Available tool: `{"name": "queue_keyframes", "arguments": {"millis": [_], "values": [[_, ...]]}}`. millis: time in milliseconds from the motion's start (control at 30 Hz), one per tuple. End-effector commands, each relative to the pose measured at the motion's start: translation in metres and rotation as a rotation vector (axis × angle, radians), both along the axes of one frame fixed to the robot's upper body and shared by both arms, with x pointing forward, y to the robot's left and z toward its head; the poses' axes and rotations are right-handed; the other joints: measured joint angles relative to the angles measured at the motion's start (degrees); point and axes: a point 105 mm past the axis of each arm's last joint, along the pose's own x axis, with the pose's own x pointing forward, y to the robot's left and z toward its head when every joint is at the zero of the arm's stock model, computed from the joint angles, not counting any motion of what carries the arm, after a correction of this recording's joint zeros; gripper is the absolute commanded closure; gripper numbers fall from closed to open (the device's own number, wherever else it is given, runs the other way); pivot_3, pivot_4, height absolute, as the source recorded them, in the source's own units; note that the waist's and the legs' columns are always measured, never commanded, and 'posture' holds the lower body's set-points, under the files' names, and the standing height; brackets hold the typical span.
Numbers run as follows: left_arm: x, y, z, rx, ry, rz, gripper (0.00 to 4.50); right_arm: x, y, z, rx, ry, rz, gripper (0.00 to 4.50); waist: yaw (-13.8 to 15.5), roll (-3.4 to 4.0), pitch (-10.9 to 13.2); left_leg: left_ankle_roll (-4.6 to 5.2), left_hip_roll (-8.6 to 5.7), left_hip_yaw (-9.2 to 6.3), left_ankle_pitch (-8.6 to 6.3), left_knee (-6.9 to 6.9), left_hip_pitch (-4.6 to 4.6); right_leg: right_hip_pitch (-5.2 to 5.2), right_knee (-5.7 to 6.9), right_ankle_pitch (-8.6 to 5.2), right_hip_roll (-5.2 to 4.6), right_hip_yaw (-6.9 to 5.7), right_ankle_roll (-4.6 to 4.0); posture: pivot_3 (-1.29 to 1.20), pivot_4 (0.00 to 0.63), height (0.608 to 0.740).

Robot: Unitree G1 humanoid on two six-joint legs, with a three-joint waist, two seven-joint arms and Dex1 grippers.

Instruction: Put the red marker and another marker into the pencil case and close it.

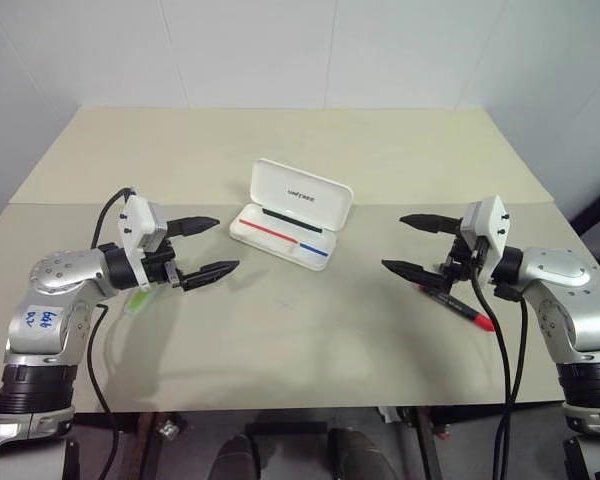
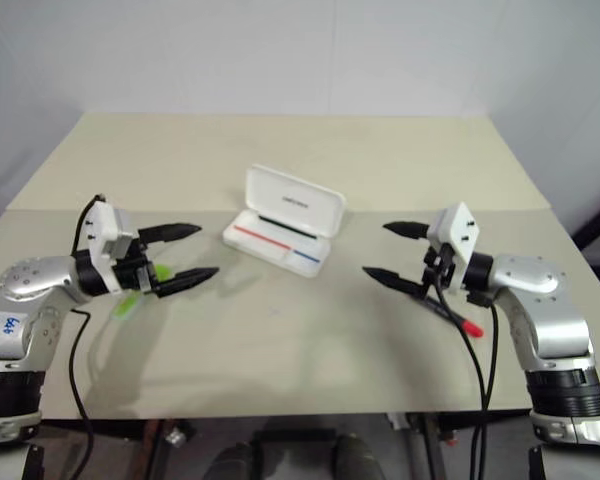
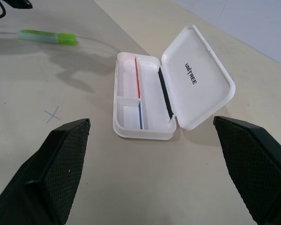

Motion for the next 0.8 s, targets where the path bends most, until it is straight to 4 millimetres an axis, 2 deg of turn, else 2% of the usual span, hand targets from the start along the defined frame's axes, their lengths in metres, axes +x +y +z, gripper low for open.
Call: {"name": "queue_keyframes", "arguments": {"millis": [33,233,333,467,667,800], "values": [[-0.004,-0.002,0.01,0.022,-0.047,-0.031,0.03,-0.003,0.002,0.017,0.025,-0.06,0.004,0.0,0.0,0.0,0.0,0.0,0.0,0.0,0.0,0.0,0.0,0.0,0.0,0.0,0.0,0.0,0.0,0.0,0.15,0.74],[0.001,-0.006,0.013,0.016,-0.041,-0.072,0.03,0.002,0.0,0.022,0.064,-0.046,-0.017,0.0,-0.1,0.0,0.0,0.01,0.0,0.0,0.0,0.12,-0.01,0.02,0.02,0.03,0.0,0.0,0.03,0.0,0.15,0.74],[-0.001,0.007,0.008,0.076,-0.02,-0.075,0.03,0.006,0.013,0.023,0.0,-0.005,0.012,0.0,-0.4,0.0,0.0,0.02,0.0,0.02,-0.01,0.11,0.0,0.02,0.04,0.03,0.0,0.02,0.04,0.0,0.15,0.74],[-0.002,0.02,0.008,0.109,-0.018,-0.042,0.03,0.012,0.025,0.008,-0.144,0.071,0.028,0.0,-0.7,0.01,0.0,0.02,0.03,0.01,-0.01,0.08,0.03,-0.01,0.1,0.0,0.01,-0.01,-0.03,0.0,0.15,0.74],[-0.005,0.037,0.008,0.124,-0.021,0.026,0.03,0.019,0.054,-0.007,-0.187,0.138,0.106,0.0,-1.0,0.01,0.0,0.07,0.03,0.04,-0.05,0.07,-0.03,-0.04,0.03,-0.01,-0.01,0.0,-0.04,0.0,0.15,0.74],[-0.005,0.039,0.01,0.12,-0.027,0.04,0.03,0.028,0.068,-0.011,-0.197,0.141,0.128,0.0,-1.3,0.0,0.0,0.07,0.03,0.04,-0.05,0.09,-0.03,-0.03,0.04,0.0,-0.01,0.0,-0.03,0.0,0.15,0.74]]}}
